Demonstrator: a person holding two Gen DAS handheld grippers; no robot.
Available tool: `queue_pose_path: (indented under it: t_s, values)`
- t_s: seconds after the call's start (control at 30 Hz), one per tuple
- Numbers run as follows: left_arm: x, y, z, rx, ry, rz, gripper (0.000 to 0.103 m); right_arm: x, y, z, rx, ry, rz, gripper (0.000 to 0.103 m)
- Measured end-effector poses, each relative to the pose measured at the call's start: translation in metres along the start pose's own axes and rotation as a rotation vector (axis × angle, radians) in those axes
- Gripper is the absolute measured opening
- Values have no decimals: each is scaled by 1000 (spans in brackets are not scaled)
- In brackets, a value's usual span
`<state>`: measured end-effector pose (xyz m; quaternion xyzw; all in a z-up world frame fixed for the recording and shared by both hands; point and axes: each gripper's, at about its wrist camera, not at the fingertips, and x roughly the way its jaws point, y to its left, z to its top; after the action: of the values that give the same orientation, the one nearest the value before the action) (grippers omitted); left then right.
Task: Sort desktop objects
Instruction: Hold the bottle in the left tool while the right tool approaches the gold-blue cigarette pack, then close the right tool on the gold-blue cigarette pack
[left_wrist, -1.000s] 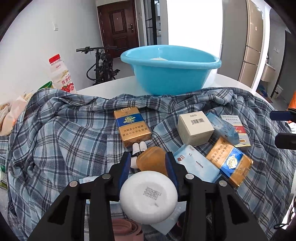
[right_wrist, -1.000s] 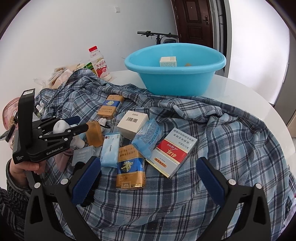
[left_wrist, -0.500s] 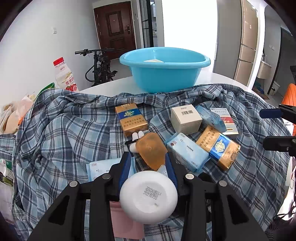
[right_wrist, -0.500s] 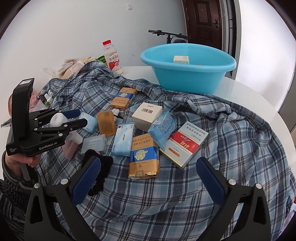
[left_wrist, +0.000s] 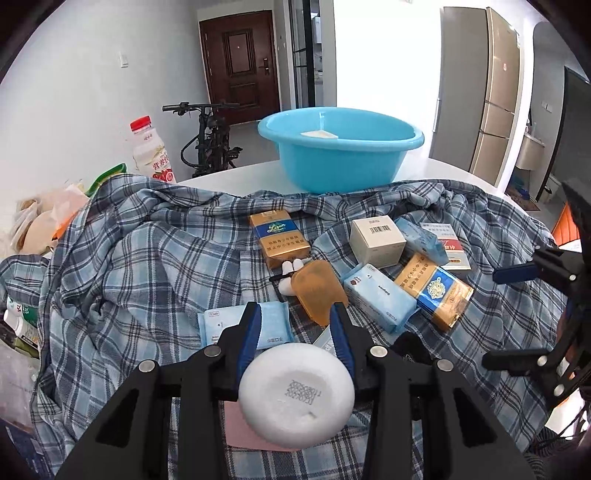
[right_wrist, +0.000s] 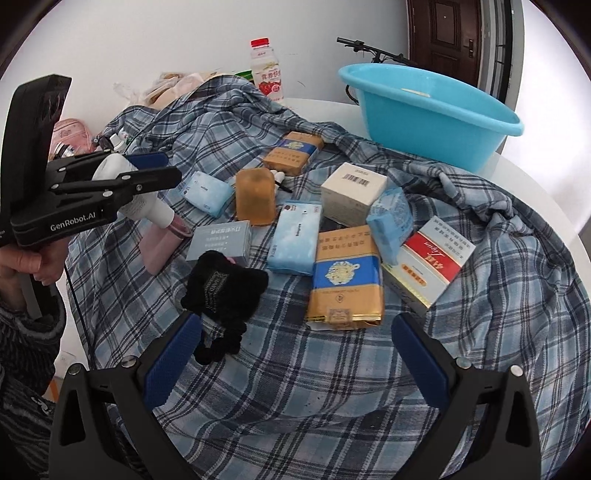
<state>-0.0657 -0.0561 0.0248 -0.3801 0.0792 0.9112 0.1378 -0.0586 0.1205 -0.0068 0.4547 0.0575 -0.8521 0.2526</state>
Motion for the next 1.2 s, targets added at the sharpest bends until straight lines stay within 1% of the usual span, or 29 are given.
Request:
queue_pose_path:
  t_s: [0.07, 0.17, 0.33, 0.47, 0.53, 0.57, 0.6, 0.67, 0.7, 0.77, 0.87, 0.93, 1.1, 1.17, 1.2]
  values:
    - [-6, 1, 1, -4, -10, -2, 41, 3, 4, 2, -14, -4, -2, 103]
    - [-13, 2, 5, -1, -22, -2, 41, 4, 1, 9, -9, -19, -36, 103]
    - [-17, -2, 9, 13, -32, -12, 41, -2, -26, 20, 62, -47, -93, 103]
    - [-11, -6, 9, 11, -18, -26, 41, -2, -41, 17, 106, -78, -100, 103]
    - [-7, -8, 8, 12, -7, -30, 41, -4, -36, 11, 57, -148, -157, 103]
    - [-5, -9, 8, 13, -2, -31, 41, -2, -31, 8, 18, -161, -176, 103]
    - [-4, -10, 8, 16, 3, -33, 41, 1, -26, 6, -20, -155, -185, 102]
    - [-2, -12, 7, 21, 10, -35, 41, 12, -20, 2, -57, -126, -192, 98]
    - [-2, -13, 7, 24, 11, -36, 41, 17, -17, 1, -65, -109, -192, 93]
    - [-1, -15, 8, 28, 13, -38, 41, 29, -16, 1, -66, -74, -188, 90]
    - [0, -16, 8, 28, 17, -40, 41, 44, -17, 4, -42, -25, -229, 89]
    - [0, -17, 7, 29, 20, -42, 41, 52, -18, 5, -41, -1, -256, 83]
    - [5, -19, 6, 30, 28, -50, 41, 60, -11, 2, -95, 19, -308, 82]
    - [6, -20, 6, 29, 29, -57, 41, 60, -8, 0, -111, 21, -329, 77]
    - [7, -21, 6, 30, 30, -61, 41, 59, -7, 0, -121, 20, -339, 64]
